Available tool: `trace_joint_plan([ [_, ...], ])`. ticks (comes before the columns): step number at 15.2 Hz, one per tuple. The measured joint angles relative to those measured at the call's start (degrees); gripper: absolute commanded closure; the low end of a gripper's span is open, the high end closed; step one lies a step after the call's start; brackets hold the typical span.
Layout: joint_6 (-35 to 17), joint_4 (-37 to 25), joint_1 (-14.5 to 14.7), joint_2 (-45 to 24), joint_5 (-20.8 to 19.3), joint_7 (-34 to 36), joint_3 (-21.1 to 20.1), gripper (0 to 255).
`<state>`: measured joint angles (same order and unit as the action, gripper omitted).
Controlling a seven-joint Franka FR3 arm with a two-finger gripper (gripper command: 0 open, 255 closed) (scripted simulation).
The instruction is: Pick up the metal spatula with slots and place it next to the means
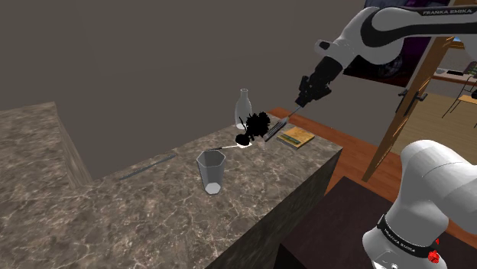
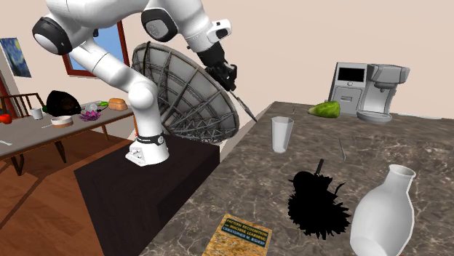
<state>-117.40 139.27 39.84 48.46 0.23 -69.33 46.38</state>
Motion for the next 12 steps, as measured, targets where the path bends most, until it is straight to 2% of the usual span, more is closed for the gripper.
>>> trace_joint_plan([
  [12, 7.72, -8.68, 1.02, -0.53, 1.38, 3.37, -3.34, 255],
])
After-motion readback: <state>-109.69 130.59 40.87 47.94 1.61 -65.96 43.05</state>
